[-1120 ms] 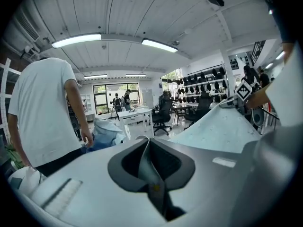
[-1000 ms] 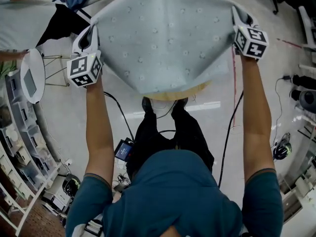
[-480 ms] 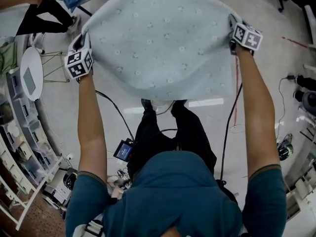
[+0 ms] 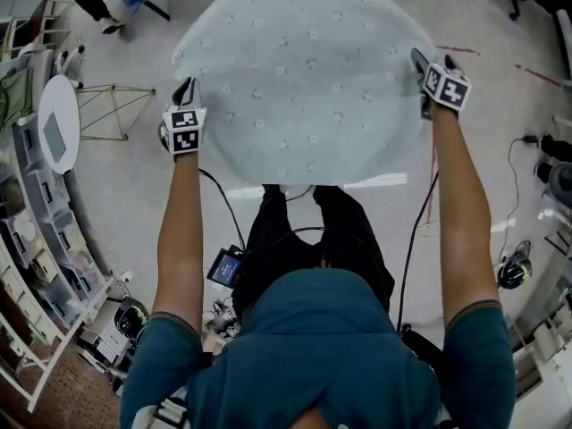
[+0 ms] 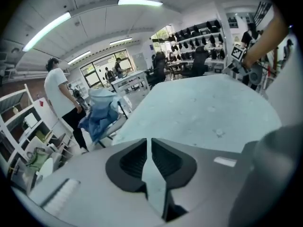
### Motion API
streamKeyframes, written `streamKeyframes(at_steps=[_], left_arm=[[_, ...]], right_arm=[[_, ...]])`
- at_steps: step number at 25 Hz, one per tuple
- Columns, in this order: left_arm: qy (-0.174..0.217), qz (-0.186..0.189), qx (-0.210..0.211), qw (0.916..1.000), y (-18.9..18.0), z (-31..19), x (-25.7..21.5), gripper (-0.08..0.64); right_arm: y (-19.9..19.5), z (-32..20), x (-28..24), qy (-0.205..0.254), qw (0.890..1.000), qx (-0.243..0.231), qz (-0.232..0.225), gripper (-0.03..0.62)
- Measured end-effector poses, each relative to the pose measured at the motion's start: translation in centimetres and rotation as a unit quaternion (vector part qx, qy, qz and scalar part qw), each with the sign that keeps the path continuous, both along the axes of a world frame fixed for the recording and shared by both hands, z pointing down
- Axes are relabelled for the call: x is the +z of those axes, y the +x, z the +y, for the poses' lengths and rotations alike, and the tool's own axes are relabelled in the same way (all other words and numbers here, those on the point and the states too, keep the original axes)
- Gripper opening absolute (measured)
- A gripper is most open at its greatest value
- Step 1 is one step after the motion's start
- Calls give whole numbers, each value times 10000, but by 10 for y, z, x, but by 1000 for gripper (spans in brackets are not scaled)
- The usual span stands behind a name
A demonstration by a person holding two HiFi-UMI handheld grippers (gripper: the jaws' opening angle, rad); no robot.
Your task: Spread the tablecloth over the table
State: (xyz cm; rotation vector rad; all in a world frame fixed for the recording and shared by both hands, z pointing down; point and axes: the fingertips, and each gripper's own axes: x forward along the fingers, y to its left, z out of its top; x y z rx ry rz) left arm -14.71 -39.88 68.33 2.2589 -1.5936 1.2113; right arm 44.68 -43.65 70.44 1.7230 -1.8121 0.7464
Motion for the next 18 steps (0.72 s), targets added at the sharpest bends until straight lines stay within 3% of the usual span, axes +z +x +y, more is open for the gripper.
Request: streamKeyframes(at_steps=[6, 12, 13, 15, 18], left_arm=[[-327, 863, 196, 9955, 67, 41, 26, 31], [-71, 1110, 340, 9932, 79, 52, -8, 9], [3, 1152, 369, 9927, 82, 54, -18, 5], [181, 1261, 437, 9909, 86, 57, -42, 2], [465, 1429, 598, 9868, 86, 61, -86, 1]], right_arm=[[-22, 34, -3, 146, 9995, 110, 242, 396], [-62, 67, -41, 775, 9969, 94, -93, 379], [-68, 74, -55, 942, 9954, 50, -189, 346], [-80, 87, -84, 1213, 9921, -60, -305, 185], [-104, 106, -130, 1477, 9878, -203, -443, 15]])
